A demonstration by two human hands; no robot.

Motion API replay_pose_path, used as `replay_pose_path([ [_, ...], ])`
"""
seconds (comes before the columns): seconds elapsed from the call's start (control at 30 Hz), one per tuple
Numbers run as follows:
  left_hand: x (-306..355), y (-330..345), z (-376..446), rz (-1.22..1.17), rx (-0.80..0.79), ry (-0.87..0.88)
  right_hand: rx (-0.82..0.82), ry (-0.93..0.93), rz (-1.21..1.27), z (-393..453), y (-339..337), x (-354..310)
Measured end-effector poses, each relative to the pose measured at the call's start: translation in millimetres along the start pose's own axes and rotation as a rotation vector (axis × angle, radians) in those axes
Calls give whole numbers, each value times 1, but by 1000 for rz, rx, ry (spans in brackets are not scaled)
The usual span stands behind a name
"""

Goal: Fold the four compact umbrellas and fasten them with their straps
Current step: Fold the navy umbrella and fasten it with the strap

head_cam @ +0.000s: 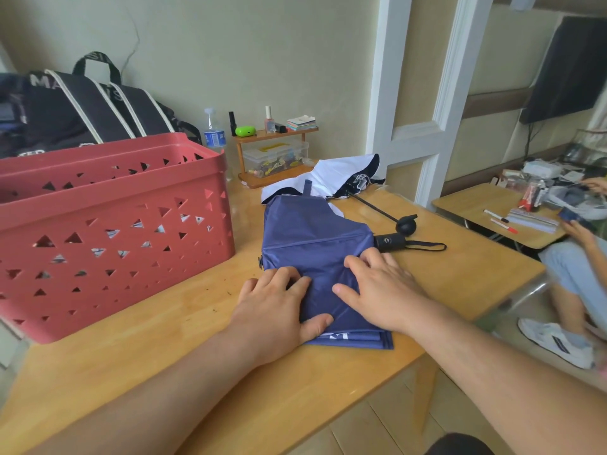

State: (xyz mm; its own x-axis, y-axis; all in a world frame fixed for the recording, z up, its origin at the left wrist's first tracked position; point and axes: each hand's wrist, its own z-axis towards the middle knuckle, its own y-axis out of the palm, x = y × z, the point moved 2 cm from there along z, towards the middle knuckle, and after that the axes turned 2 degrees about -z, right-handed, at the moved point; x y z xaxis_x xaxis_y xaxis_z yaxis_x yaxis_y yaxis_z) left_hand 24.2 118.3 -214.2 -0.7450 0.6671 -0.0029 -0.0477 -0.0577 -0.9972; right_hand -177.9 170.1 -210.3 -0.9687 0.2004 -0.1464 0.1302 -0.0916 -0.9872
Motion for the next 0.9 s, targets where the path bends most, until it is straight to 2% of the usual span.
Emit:
replay_pose_path([
  [0.13,3,1,0,-7,-102,-46,-88,37,-59,8,-17,-9],
  [0.27,5,-1,0,21,-150,-98,165,-110,116,5,-15,-21],
  [0.33,5,-1,-2,26,-184,-99,64,-159,103,-7,-1,-20],
  [0.47,-3,-2,-11,26,-218,-57,-240,-111,-107,-19,6,-7],
  [0.63,-18,-17,-29,-19,-262,-9,-305,-56,-121,-22,5,-3],
  [0.7,-15,-30,-20,-57,-191,-53,-296,-58,-103,-23,5,-3],
  [0.73,-10,-36,-10,-47,-81,-64,-289,-60,-94,-23,5,-3],
  [0.8,7,-43,15,-32,315,60,-281,-68,-80,-22,6,-3],
  [0.83,16,-42,23,-84,415,146,-271,-70,-71,-21,6,-3],
  [0.87,23,-37,31,-116,415,223,-259,-70,-64,-22,6,-3],
  [0.9,29,-26,38,-94,316,263,-254,-70,-60,-23,5,-3],
])
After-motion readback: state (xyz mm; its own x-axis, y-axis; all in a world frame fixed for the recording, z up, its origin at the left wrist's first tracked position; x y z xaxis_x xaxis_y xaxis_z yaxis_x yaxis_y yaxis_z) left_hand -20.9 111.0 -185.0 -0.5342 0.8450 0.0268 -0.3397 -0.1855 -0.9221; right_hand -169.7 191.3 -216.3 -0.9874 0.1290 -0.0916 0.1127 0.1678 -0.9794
